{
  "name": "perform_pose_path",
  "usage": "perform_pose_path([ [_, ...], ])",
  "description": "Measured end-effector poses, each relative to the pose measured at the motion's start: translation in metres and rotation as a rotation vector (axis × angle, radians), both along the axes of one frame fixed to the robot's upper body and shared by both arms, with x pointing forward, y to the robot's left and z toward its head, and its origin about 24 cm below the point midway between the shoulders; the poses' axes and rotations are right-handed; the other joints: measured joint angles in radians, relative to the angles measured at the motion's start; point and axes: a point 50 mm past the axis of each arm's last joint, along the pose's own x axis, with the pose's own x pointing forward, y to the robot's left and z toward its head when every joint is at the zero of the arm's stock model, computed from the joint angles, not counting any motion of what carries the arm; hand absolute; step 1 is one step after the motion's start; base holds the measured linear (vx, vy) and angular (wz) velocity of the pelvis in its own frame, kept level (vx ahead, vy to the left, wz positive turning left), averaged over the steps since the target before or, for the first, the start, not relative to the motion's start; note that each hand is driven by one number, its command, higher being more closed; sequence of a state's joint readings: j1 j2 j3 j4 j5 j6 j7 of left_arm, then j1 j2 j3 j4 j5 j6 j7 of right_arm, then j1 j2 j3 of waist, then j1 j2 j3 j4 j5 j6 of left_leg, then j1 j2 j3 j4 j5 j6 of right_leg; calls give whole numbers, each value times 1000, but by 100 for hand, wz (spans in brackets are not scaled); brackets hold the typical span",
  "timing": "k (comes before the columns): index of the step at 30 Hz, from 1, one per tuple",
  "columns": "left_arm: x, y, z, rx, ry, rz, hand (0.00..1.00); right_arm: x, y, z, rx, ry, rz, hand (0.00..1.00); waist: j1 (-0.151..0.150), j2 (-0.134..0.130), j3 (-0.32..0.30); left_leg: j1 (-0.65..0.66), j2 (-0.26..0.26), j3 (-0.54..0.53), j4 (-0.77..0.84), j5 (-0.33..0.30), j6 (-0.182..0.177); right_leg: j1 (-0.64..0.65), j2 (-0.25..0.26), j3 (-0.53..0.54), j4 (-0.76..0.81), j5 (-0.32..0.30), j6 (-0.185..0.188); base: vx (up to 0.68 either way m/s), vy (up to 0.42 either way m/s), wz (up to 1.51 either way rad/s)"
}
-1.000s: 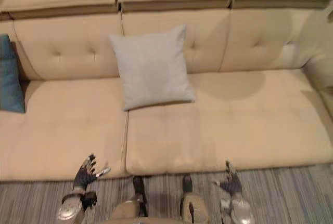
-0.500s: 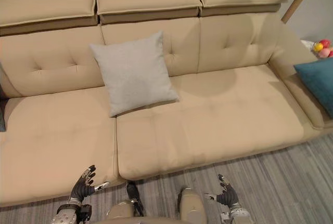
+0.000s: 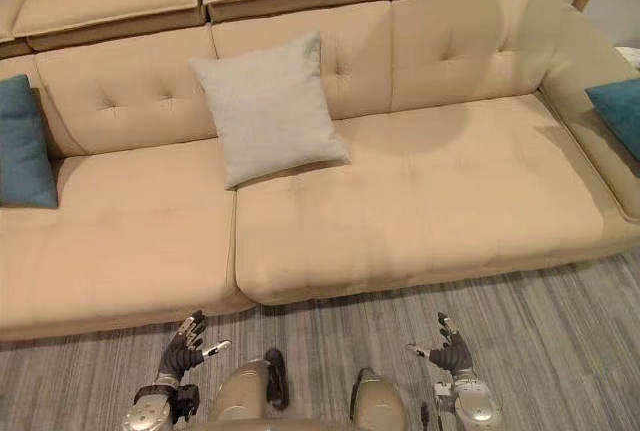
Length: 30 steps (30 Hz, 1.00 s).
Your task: Pick up cushions and gather them together orderly.
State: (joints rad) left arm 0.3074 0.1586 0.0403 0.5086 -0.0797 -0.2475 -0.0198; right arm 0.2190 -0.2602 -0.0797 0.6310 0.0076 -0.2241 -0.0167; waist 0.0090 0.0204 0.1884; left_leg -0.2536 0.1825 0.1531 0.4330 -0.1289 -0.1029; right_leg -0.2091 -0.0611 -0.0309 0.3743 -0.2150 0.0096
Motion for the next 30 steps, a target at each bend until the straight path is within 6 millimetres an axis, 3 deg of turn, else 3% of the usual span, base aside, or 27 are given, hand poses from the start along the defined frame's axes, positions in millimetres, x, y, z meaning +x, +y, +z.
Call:
perform_pose_path([
  [1, 0, -1, -1, -5, 4, 3, 0, 1, -1, 0, -3, 1, 0, 0, 5, 11, -6, 30, -12, -26, -49, -29, -1, -13, 14, 28, -9, 19, 15, -119, 129, -65],
  [3, 1, -2, -2, -13, 7, 7, 0, 0, 3, -2, 7, 7, 1, 0, 2, -8, -8, 67, -27, -9, -123, -31, 8, -8, 5, 61, -42, 50, 34, -124, 135, -50],
  [4, 3, -5, -2, -19, 2, -4, 0, -4, 3, -3, 9, 16, -4, 0, -8, -17, -20, 75, -45, 10, -150, -26, 12, 3, -9, 70, -109, 89, 53, -138, 182, -23],
  [7, 7, -5, -1, -17, -7, -8, 0, -5, 5, -4, 15, 21, -7, 0, -33, -17, -27, 73, -64, 35, -156, -31, 21, 14, -23, 95, -171, 131, 70, -67, 146, -23],
  [13, 14, -3, 3, -4, -27, -16, 0, 5, 21, -3, 60, -18, -8, 0, -37, -15, -29, 83, -34, 179, -108, -62, 49, -21, 8, 226, -229, 218, 90, 2, 92, -84],
  [14, 14, -3, 3, -3, -29, -11, 0, 16, 26, 0, 72, -46, 0, 0, -38, -13, -28, 100, 5, 261, -101, -71, 50, -46, 23, 142, -240, 270, 51, 1, -18, -170],
  [15, 14, -3, 3, -5, -24, -7, 0, 24, 29, 4, 78, -75, 3, 0, -41, -15, -27, 128, 28, 337, -100, -79, 53, -52, 11, -15, -238, 250, -24, 5, -6, -179],
  [16, 15, -4, 3, -7, -21, -8, 0, 28, 29, 6, 74, -86, 2, 0, -46, -11, -25, 146, 35, 372, -101, -84, 59, -56, -2, -90, -225, 228, -53, 22, 31, -183],
  [17, 20, -10, 4, -20, -33, -19, 0, 33, 27, 8, 59, -99, -14, 0, -49, 3, -19, 197, 56, 463, -107, -96, 53, -53, -79, -326, -169, 183, -115, 38, 25, -194],
  [18, 21, -14, 3, -26, -32, -28, 0, 36, 28, 8, 59, -102, -21, 0, -46, 9, -20, 240, 72, 536, -109, -106, 41, -46, -137, -490, -114, 166, -138, 58, -2, -203],
  [19, 23, -15, 4, -26, -35, -31, 0, 38, 30, 8, 65, -107, -24, 0, -48, 10, -20, 261, 80, 577, -105, -115, 32, -43, -168, -566, -82, 156, -143, 92, -75, -212],
  [20, 26, -15, 4, -25, -38, -35, 0, 41, 32, 9, 72, -114, -26, 0, -49, 10, -20, 301, 92, 654, -90, -137, 5, -39, -203, -657, -25, 138, -117, 140, -125, -196],
  [21, 31, -18, 6, -27, -47, -44, 0, 42, 32, 9, 69, -115, -30, 0, -56, 14, -18, 332, 101, 712, -74, -144, -6, -60, -200, -648, 12, 117, -84, 206, -163, -182],
  [22, 35, -19, 7, -31, -55, -47, 0, 40, 31, 8, 66, -112, -35, 0, -65, 17, -19, 344, 108, 736, -66, -143, -11, -76, -191, -623, 30, 104, -76, 257, -194, -149],
  [24, 43, -22, 10, -36, -73, -55, 0, 38, 29, 7, 56, -95, -45, 0, -75, 28, -17, 355, 191, 717, 100, -136, -26, -111, -114, -505, 62, 62, -86, 304, -243, -167],
  [25, 43, -25, 9, -43, -72, -60, 0, 37, 29, 7, 53, -91, -47, 0, -76, 39, -18, 348, 226, 681, 175, -124, -10, -110, -83, -472, 64, 52, -94, 236, -195, -196],
  [26, 43, -30, 8, -49, -66, -78, 0, 36, 27, 6, 46, -86, -51, 0, -73, 54, -20, 313, 273, 582, 315, -60, 79, -100, -29, -407, 62, 34, -106, 170, -116, -155],
  [27, 43, -33, 8, -53, -63, -88, 0, 36, 26, 6, 44, -86, -51, 0, -72, 57, -19, 293, 283, 529, 372, -14, 112, -89, -10, -374, 56, 30, -108, 367, -89, -222],
  [28, 43, -46, 5, -81, -55, -119, 0, 34, 26, 6, 38, -82, -57, 0, -71, 62, -13, 189, 228, 290, 552, -45, 49, -48, 34, -268, 33, 16, -122, 385, -45, -169],
  [29, 44, -48, 5, -89, -54, -116, 0, 33, 25, 5, 35, -80, -65, 0, -69, 65, -14, 164, 195, 247, 575, -74, 38, -33, 41, -242, 31, 12, -123, 464, -2, -195],
  [30, 43, -51, 4, -100, -51, -113, 0, 30, 25, 4, 34, -74, -70, 0, -55, 48, -3, 127, 135, 177, 581, -115, 36, -1, 50, -187, 19, 9, -123, 355, 43, -141],
])
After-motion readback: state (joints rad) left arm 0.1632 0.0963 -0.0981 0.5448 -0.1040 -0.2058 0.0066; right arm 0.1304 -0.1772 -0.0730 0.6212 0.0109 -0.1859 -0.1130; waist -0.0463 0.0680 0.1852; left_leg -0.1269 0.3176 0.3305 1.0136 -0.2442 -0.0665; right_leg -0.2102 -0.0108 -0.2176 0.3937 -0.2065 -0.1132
